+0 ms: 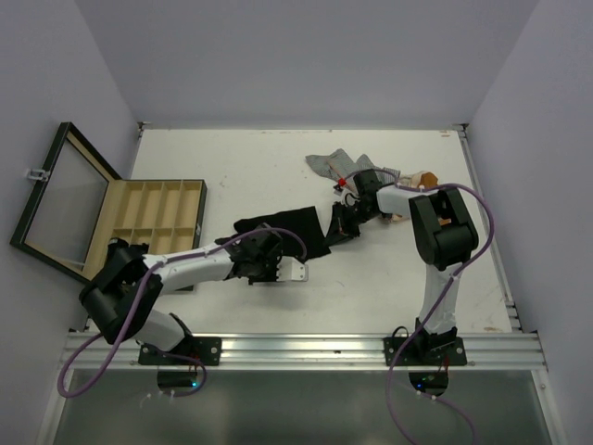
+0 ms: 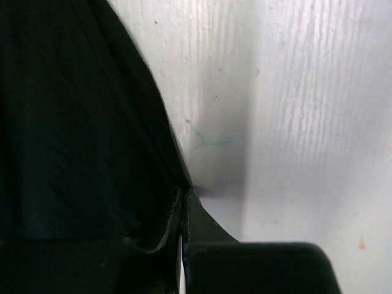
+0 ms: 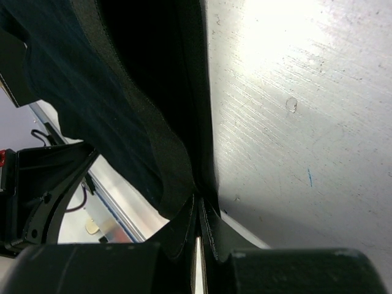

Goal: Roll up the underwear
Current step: Fold the underwear

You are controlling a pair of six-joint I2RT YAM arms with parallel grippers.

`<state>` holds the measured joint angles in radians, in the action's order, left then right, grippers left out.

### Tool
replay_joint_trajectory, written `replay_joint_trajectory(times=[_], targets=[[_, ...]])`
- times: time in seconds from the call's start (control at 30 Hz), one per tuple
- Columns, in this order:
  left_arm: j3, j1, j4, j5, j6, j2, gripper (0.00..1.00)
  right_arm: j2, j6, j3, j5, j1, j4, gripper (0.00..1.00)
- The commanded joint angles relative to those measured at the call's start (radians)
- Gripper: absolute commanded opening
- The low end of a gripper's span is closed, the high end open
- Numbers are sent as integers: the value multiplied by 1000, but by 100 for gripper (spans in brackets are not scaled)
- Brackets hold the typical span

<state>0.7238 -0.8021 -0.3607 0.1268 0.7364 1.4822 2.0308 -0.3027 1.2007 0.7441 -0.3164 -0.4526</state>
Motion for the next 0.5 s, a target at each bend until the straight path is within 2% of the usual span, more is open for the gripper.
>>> replay_joint_trajectory(times=[0.0, 0.2, 0.23, 0.3, 0.47], targets=[[-49, -2, -141, 1, 58, -25, 0, 65, 68, -24, -196, -12, -78, 8], [-55, -2, -139, -19, 64, -23, 0, 59, 80, -32, -192, -12, -80, 7], [-54, -2, -138, -21, 64, -23, 12, 51, 85, -35, -175, -15, -86, 7], [-40, -2, -144, -13, 63, -46, 28, 33, 120, -32, -144, -19, -104, 7], [37, -2, -221, 121, 38, -160, 42, -61, 146, -61, -1, -42, -110, 9]])
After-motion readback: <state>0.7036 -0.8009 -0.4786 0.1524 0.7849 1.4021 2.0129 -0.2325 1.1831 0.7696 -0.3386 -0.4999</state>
